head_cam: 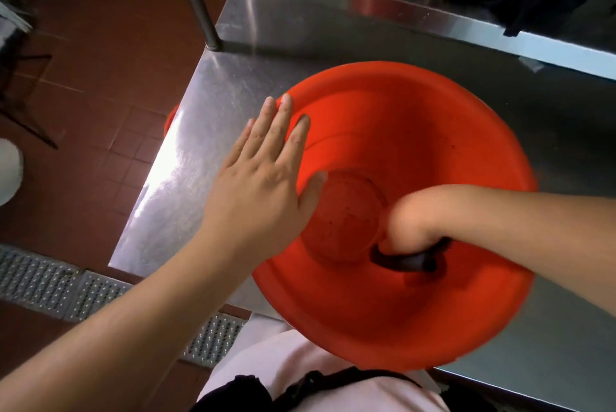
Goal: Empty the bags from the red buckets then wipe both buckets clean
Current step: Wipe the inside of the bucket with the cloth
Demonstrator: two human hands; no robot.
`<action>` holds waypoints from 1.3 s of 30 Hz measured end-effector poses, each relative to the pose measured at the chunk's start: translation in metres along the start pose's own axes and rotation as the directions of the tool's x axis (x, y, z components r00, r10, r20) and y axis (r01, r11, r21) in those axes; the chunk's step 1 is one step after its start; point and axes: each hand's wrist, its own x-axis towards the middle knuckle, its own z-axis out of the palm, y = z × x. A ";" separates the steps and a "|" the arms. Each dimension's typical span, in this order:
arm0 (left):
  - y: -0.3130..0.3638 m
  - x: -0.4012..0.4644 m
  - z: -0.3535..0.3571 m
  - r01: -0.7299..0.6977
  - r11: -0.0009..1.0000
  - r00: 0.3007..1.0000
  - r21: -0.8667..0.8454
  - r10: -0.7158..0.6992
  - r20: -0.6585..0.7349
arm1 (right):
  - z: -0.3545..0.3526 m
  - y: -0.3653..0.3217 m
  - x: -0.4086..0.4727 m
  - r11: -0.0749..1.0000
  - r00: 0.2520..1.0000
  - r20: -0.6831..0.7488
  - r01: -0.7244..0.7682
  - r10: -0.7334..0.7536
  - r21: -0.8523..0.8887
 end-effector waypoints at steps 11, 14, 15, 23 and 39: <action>0.032 -0.042 -0.028 0.200 0.958 0.980 -0.206 -0.189 0.068 | 0.087 0.030 -0.104 0.905 0.296 -0.946 0.353 0.135 0.239; 0.049 -0.069 -0.024 0.274 0.939 0.948 -0.210 -0.227 0.221 | 0.104 0.033 -0.099 0.861 0.141 -0.972 0.452 0.190 0.234; 0.051 -0.072 -0.021 0.283 0.938 0.945 -0.199 -0.237 0.228 | 0.108 0.033 -0.096 0.843 0.091 -0.971 0.483 0.220 0.236; 0.029 -0.034 -0.019 0.238 0.962 0.967 -0.134 -0.223 0.120 | 0.129 -0.005 -0.084 0.731 -0.031 -0.906 0.603 0.422 0.319; -0.017 0.088 -0.009 -0.411 0.911 0.889 -0.022 0.407 0.211 | 0.109 -0.121 -0.073 0.259 0.176 -0.771 0.876 0.612 0.406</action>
